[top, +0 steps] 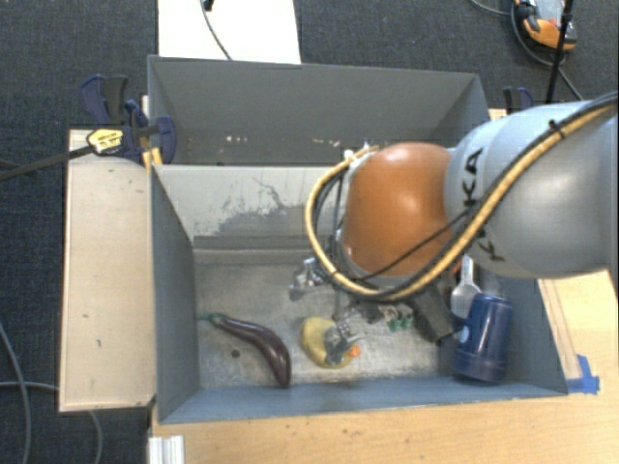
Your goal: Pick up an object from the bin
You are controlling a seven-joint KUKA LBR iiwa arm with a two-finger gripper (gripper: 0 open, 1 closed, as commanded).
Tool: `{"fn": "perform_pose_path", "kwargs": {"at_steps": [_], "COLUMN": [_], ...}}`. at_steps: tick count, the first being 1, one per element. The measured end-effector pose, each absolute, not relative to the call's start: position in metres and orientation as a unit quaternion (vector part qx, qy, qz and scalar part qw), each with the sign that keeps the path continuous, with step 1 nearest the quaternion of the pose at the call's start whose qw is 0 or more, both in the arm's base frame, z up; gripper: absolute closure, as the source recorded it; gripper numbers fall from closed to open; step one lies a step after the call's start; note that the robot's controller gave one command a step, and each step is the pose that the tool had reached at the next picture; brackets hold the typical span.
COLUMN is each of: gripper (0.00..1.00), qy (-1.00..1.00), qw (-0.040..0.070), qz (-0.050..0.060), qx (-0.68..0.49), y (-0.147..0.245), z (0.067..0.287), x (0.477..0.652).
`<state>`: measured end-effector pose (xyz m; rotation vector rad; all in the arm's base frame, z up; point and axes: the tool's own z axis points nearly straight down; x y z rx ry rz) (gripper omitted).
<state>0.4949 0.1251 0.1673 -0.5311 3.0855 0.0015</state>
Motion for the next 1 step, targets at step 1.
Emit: {"fn": "perform_pose_path", "kwargs": {"at_steps": [1], "gripper": [0.00], "qy": [0.964], "qw": [0.002], "qz": [0.000], "qx": [-0.267], "y": [0.1193], "z": [0.1202], "x": [0.4849]}}
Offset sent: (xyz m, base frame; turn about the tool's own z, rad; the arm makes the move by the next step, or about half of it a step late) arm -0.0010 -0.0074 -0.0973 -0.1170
